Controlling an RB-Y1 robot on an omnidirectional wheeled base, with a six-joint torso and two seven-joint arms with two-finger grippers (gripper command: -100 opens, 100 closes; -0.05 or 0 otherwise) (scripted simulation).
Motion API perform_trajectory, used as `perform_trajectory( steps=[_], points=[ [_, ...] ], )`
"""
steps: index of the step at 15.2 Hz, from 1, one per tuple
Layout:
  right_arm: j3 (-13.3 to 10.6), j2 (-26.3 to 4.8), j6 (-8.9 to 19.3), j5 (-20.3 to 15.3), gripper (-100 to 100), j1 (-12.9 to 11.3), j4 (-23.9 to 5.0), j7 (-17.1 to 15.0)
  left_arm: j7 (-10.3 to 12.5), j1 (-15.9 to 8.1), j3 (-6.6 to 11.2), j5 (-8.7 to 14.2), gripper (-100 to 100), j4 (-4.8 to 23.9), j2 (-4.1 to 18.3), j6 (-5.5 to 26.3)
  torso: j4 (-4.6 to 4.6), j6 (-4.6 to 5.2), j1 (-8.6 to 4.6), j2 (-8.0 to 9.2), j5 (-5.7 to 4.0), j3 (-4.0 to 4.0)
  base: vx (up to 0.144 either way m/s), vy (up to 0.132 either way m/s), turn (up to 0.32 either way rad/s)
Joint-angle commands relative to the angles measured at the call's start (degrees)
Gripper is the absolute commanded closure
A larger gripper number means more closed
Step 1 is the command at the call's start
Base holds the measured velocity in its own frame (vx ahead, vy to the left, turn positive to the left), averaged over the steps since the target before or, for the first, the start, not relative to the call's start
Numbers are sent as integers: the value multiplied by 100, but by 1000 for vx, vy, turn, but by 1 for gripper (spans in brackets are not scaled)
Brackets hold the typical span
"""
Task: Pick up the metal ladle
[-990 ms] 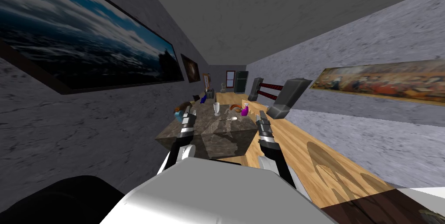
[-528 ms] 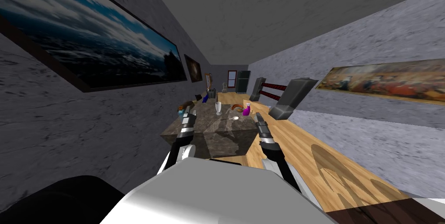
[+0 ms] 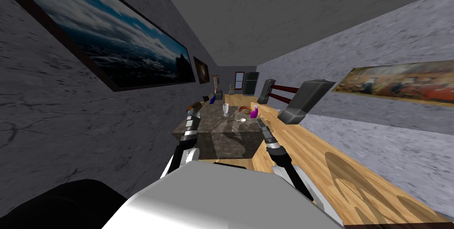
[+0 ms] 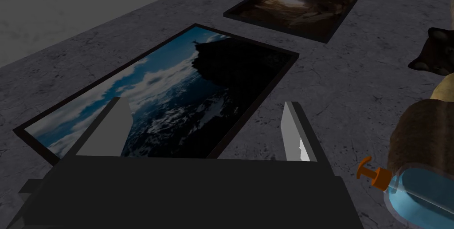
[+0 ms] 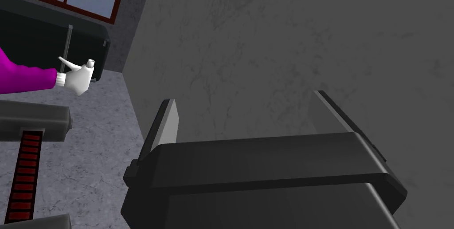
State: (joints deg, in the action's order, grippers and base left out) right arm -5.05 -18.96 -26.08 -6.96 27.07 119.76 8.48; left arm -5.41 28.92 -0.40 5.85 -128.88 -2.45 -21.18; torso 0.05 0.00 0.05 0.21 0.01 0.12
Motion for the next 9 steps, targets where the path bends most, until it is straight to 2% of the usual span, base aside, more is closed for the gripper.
perform_trajectory(
  steps=[1, 3, 4, 5, 6, 7, 9],
  points=[
    [-51, -286, -83, -76, -100, -17, -145, 33, 0, 0, 0, 0, 0, 0, 0, 0, 0, 0, 0, 0, 0, 0, -55, 34, 105],
    [-51, -443, -83, -76, -100, -17, -145, 33, 0, -1, 0, 0, 0, 0, 0, 0, 0, -2, 5, 3, 1, 1, -51, 30, 79],
    [-100, -649, -169, -146, -100, -42, -299, 60, 0, 0, 0, 0, 0, 0, 0, 0, 0, 0, 3, 1, 1, 0, -49, 29, 133],
    [-100, -765, -169, -146, -100, -42, -299, 60, 0, -1, 0, 0, 0, 0, 0, 0, 0, -3, 3, 1, 0, 0, -56, 27, 134],
    [-100, -792, -169, -146, -100, -42, -299, 60, 0, -1, 0, 0, 0, 0, 0, 0, 0, -2, 3, 2, 1, 1, -42, 17, 42],
    [-156, -990, -260, -221, -100, -68, -464, 86, 0, 0, 0, 0, 0, 0, 0, 0, 0, 0, 0, 0, 0, 0, -53, 30, 125],
    [-156, -1149, -260, -221, -100, -68, -464, 86, 0, -1, 0, 0, 0, 0, 0, 0, 0, -2, 4, 3, 1, 1, -53, 33, 109]
  ],
)
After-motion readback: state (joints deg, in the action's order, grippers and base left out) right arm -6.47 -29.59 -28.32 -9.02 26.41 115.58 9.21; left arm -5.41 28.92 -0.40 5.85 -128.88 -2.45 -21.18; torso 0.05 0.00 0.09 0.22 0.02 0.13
